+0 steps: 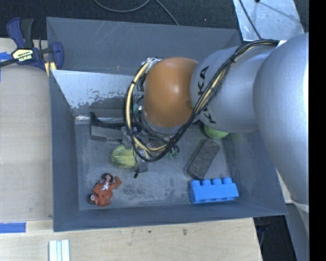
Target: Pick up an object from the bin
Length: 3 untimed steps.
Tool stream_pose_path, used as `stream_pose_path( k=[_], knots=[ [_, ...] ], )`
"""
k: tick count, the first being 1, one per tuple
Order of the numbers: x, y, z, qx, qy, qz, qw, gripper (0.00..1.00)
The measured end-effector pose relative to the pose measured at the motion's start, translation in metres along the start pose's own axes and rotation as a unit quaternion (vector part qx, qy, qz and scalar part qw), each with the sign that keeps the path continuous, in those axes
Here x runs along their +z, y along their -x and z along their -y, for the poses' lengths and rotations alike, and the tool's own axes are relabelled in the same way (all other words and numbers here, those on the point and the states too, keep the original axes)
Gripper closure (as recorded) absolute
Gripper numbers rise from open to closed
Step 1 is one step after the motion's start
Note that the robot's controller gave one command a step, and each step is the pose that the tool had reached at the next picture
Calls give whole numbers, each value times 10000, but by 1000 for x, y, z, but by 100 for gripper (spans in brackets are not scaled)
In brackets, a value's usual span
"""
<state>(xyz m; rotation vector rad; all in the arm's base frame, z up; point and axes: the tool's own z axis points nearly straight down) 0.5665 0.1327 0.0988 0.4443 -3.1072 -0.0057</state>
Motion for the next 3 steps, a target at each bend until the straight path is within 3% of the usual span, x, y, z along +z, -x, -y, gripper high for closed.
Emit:
stream_pose_path(
  k=[1,3],
  knots=[
    [19,17,-5,-673,29,136,9976,100],
    [19,17,-5,-661,31,136,9977,100]
  ],
)
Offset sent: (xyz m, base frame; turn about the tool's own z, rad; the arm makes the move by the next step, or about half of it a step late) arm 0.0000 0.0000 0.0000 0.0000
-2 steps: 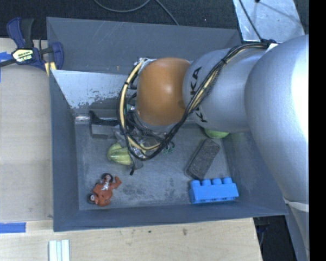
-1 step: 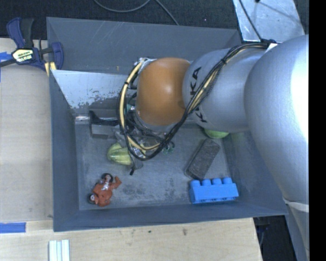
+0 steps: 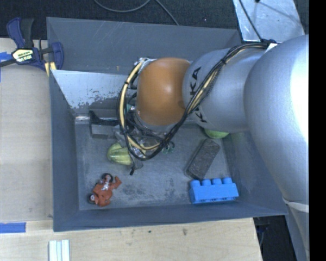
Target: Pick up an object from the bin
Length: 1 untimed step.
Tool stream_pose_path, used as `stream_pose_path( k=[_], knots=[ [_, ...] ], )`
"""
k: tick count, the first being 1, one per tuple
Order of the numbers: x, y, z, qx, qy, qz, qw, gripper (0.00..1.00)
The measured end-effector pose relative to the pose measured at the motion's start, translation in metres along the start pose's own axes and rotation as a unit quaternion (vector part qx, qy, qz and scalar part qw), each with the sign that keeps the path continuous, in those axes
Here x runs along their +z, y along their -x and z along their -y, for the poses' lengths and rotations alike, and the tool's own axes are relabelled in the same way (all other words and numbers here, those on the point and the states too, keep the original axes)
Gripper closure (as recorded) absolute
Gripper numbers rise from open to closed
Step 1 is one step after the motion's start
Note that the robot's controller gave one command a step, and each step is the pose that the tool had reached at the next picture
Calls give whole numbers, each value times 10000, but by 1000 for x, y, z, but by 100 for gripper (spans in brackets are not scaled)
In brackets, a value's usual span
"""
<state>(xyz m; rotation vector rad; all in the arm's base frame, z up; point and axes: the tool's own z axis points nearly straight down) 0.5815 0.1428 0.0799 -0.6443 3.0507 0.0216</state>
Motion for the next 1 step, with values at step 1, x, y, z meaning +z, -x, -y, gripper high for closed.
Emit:
stream_pose_path(
  k=[1],
  knots=[
    [0,0,0,4,0,-1,10000,100]
  ],
)
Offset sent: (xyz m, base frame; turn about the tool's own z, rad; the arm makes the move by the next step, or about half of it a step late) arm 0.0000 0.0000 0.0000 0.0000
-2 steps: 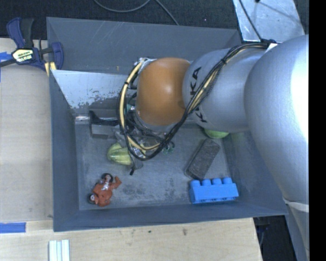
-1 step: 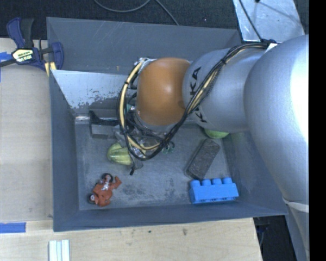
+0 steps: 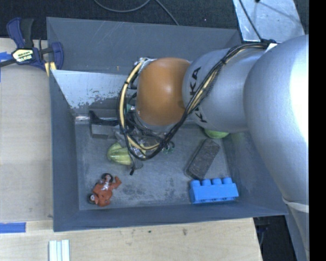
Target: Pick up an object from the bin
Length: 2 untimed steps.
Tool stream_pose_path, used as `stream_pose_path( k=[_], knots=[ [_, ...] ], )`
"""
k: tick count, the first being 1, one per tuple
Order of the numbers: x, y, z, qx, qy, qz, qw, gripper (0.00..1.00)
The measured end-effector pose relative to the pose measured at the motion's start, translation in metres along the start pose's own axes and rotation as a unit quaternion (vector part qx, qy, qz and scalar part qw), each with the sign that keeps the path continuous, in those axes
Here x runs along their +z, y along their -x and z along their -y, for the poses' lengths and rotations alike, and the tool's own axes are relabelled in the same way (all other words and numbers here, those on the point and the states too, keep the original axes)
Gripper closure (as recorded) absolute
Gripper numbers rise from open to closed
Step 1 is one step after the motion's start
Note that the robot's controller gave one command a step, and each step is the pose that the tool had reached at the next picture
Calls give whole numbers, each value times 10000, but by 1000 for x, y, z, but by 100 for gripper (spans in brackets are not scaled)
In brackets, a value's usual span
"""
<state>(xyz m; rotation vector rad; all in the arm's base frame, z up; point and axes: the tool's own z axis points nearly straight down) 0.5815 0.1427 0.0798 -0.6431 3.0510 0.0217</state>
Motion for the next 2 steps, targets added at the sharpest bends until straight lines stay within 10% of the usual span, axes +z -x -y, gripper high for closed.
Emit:
stream_pose_path(
  k=[2],
  knots=[
    [0,0,0,1,1,0,10000,100]
  ],
)
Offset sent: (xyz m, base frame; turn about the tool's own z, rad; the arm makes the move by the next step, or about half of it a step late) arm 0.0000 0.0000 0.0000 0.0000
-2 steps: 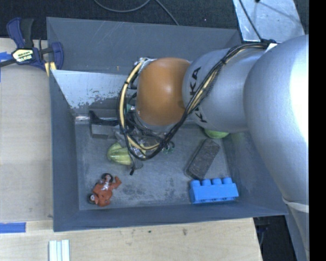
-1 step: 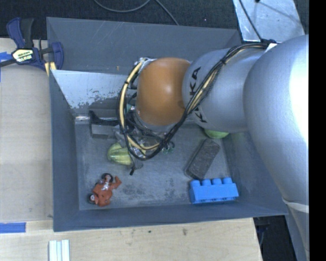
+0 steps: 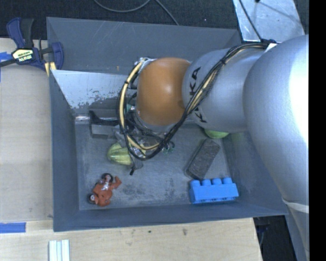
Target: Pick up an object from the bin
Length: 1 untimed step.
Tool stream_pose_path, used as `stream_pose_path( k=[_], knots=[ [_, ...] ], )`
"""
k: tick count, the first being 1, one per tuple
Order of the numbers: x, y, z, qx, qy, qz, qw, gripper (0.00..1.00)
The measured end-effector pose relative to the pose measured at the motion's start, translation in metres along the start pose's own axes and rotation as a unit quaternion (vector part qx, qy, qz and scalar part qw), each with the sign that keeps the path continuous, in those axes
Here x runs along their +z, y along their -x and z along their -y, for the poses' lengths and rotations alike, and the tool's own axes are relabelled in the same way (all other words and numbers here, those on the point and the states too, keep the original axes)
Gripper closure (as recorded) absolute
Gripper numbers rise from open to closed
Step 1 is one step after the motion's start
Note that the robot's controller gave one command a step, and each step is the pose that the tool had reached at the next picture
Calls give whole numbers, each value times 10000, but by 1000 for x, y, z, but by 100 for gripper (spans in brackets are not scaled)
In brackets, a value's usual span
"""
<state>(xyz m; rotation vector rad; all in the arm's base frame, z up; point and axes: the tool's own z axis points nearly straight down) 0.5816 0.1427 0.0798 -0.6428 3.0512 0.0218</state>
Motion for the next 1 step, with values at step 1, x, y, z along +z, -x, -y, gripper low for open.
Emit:
stream_pose_path(
  k=[1],
  knots=[
    [0,0,0,1,0,0,10000,100]
  ],
)
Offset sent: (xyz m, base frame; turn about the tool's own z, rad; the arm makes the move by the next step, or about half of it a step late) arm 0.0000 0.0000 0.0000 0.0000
